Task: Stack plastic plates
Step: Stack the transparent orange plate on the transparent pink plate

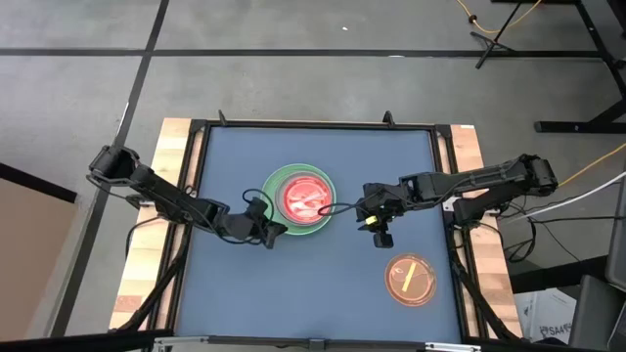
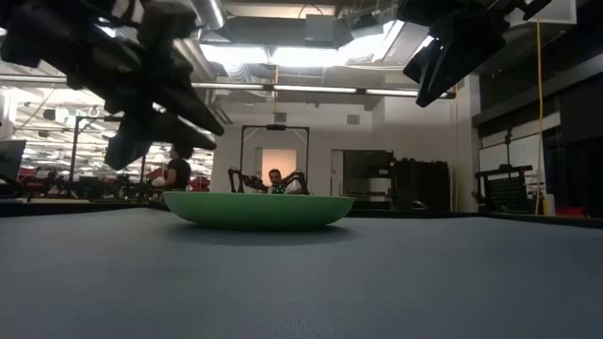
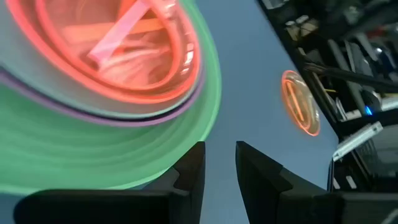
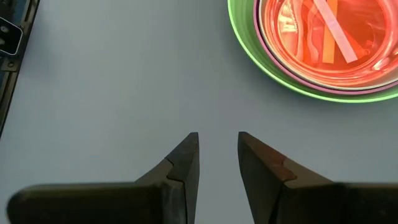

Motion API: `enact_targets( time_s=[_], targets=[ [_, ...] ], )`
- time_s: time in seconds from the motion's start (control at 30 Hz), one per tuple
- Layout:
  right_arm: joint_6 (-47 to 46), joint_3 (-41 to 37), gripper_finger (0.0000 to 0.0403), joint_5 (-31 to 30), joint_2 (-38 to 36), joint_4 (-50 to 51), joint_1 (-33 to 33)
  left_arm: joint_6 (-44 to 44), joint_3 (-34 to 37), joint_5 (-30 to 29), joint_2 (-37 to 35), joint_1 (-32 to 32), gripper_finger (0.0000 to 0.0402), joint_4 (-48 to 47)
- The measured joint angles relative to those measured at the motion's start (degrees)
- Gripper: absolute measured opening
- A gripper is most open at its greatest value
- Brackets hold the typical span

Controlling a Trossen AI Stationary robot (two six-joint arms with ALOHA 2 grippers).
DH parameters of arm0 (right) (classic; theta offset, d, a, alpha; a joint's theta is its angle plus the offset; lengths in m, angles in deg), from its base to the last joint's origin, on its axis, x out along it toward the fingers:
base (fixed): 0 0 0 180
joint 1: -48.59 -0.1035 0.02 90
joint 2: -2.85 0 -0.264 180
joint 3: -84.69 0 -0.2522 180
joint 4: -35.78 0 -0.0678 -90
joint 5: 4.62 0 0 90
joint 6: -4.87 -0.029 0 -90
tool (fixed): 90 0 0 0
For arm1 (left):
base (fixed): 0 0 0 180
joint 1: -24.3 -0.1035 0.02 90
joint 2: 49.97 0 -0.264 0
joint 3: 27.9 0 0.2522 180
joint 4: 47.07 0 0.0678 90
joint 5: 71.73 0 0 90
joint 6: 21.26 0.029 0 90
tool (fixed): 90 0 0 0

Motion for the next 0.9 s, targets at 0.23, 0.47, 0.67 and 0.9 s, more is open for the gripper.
enact_targets(
  time_s=[0.23,0.47,0.67,0.9],
  targets=[
    [-0.08,0.0,0.0101,4.39,0.0,0.05,-0.17,7.08,0.0,-6.65,0.0,4.28,0.0082,3.67],
    [-0.28,-0.02,0.0101,5.31,0.0,1.26,-5.95,7.38,0.0,-10.37,0.02,6.45,0.0082,3.76],
    [-3.64,-0.02,0.0101,5.42,0.0,5.6,-12.59,8.29,0.0,-11.14,0.02,6.78,0.0082,3.75],
    [-7.66,-0.06,0.0101,1.08,0.0,13.37,-17.42,9.78,-0.02,-11.16,0.02,6.78,0.0082,3.73]
  ],
)
